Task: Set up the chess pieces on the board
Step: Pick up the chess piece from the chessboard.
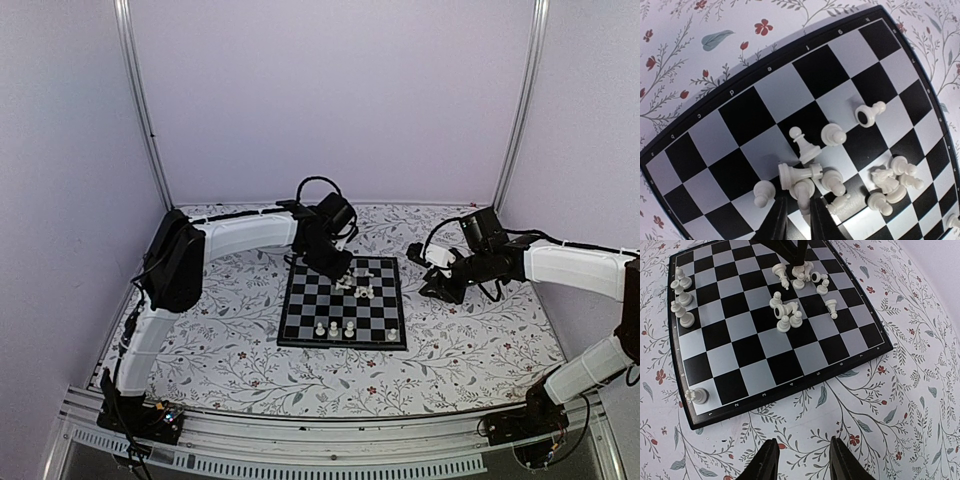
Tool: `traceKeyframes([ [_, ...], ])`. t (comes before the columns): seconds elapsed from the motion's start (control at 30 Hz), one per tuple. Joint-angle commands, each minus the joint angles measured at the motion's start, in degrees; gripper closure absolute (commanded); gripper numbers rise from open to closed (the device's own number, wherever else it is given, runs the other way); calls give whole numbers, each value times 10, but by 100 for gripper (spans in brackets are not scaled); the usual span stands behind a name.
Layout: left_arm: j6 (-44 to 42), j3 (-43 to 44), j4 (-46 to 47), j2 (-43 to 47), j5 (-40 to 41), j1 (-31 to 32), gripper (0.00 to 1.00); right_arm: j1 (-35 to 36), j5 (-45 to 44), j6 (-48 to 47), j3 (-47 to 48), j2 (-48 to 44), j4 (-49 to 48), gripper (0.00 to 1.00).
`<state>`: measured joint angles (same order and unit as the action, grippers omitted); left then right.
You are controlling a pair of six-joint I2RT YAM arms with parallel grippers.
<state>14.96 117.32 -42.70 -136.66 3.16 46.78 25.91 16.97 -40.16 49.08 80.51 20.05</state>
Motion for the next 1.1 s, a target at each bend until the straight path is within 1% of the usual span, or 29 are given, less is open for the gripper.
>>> traceKeyframes([
  [0.0,9,13,-5,-16,-12,-9,81,1,-5,-7,-8,-6,-5,63],
  [0.13,9,13,-6,-17,-14,-10,82,1,-6,-8,-8,-4,-4,63],
  [0.4,7,16,-5,-12,-17,-10,95,2,-7,-9,-8,-1,-3,63],
  [0.57,-2,3,-7,22,-7,-10,100,2,-8,-9,-7,2,-3,63],
  [0.73,-9,-23,-20,67,-6,-9,100,2,-8,-10,-7,3,-2,63],
  [0.9,-22,-69,-20,118,-7,-5,100,4,-9,-11,-6,6,-1,63],
  [1.07,-50,-128,-18,170,-33,3,100,8,-9,-10,-6,9,-1,63],
])
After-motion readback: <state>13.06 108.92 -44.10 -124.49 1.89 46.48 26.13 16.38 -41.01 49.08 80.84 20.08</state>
